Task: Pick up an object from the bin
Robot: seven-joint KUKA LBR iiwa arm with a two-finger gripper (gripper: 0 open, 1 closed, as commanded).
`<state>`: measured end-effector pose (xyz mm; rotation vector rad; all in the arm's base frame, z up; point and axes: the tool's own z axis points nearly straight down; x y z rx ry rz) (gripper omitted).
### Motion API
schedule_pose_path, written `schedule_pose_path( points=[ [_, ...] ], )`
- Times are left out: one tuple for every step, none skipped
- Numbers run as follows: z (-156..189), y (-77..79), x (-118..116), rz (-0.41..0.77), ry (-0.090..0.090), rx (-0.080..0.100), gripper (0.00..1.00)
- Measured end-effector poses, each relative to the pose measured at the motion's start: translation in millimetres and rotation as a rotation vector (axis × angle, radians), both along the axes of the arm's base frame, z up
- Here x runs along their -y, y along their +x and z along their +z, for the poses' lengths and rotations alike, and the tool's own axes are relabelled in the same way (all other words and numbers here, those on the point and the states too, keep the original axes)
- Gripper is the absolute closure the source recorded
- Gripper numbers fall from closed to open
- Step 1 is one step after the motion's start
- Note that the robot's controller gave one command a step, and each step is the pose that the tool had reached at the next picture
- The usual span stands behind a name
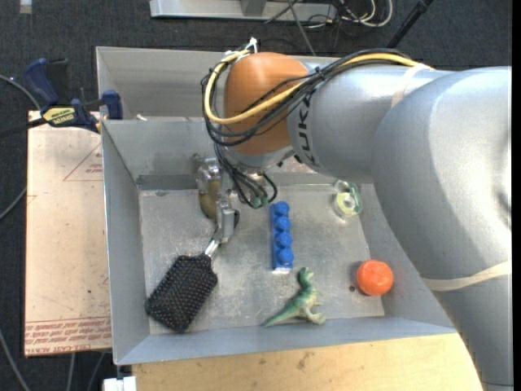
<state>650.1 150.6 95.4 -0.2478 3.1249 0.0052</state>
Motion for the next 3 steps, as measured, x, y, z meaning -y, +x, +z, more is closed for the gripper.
schedule_pose_path(
  points=[
    [-5, -9.4, 23, 0.206, -0.001, 0.002, 0.0],
    [-12, -5.8, 36, 0.382, -0.002, 0.006, 0.0],
    [18, -12.1, 7, 0.221, -0.005, -0.008, 0.0]
  ],
)
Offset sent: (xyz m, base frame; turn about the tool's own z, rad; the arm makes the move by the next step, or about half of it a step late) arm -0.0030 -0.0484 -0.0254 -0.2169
